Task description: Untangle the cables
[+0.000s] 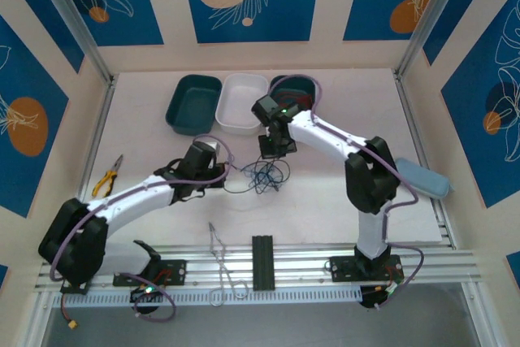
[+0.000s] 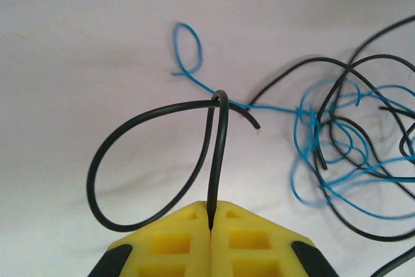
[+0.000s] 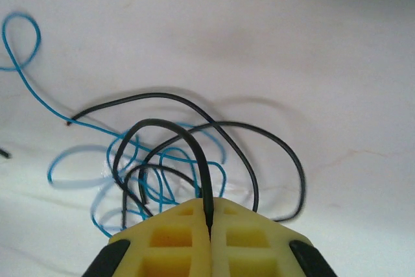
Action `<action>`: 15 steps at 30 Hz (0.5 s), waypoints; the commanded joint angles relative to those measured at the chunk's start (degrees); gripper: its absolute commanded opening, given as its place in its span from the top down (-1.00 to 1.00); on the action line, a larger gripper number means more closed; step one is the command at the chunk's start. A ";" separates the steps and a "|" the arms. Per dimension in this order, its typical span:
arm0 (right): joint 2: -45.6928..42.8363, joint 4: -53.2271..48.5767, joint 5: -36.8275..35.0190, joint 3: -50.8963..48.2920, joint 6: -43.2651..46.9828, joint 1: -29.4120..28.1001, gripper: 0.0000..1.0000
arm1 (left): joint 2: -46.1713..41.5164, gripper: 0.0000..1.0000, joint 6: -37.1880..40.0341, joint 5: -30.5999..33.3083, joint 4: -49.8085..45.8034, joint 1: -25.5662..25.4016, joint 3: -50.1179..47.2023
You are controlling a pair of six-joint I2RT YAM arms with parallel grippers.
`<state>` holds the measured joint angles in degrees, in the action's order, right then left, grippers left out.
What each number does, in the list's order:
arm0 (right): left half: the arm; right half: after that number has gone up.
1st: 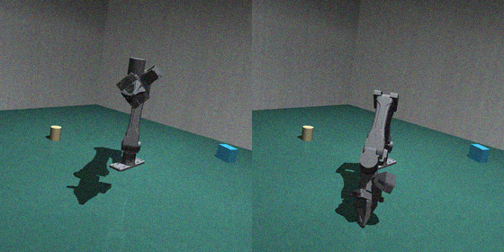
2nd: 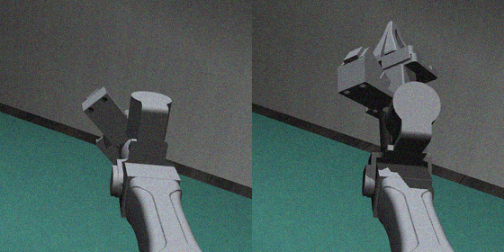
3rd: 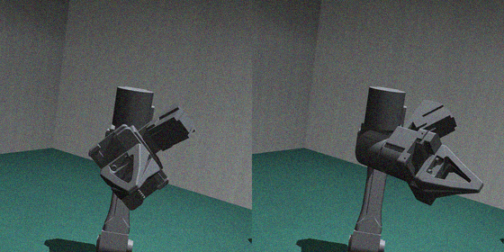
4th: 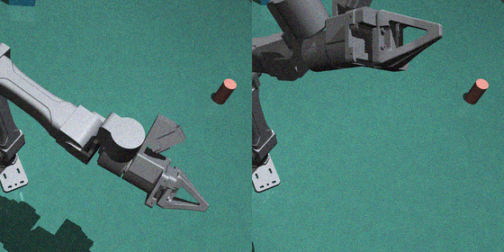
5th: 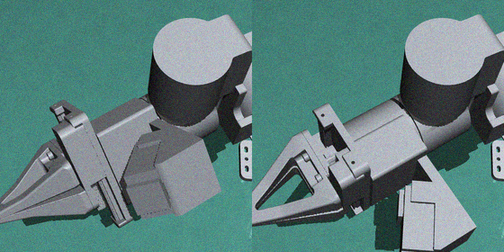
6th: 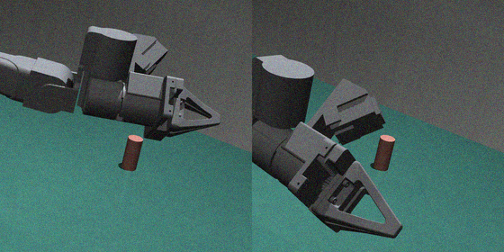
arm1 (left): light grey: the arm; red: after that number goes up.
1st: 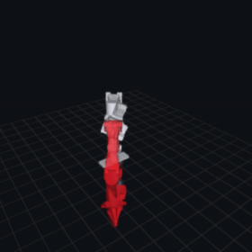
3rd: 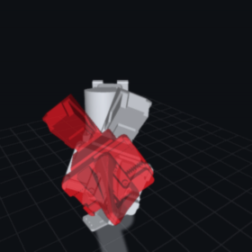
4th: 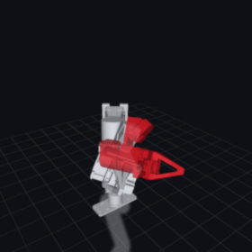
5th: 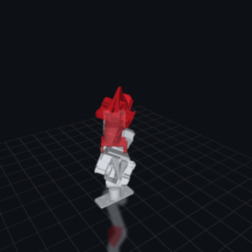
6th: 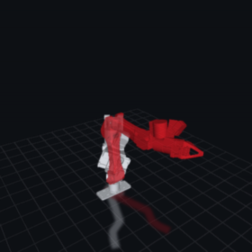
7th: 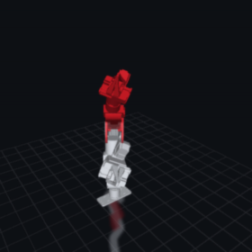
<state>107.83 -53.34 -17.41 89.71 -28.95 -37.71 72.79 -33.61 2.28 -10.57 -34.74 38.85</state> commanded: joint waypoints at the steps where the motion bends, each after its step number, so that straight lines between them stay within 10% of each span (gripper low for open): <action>1: -5.08 -0.67 -4.51 -3.08 -2.71 1.44 0.96 | -4.11 1.00 3.14 4.95 -5.97 1.90 1.48; 15: -21.16 3.25 -5.93 -13.92 -6.47 8.55 1.00 | -19.09 1.00 10.75 14.70 -18.54 11.16 2.79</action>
<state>89.67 -51.40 -23.62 77.41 -33.89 -30.20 55.90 -26.33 13.23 -24.73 -25.45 39.29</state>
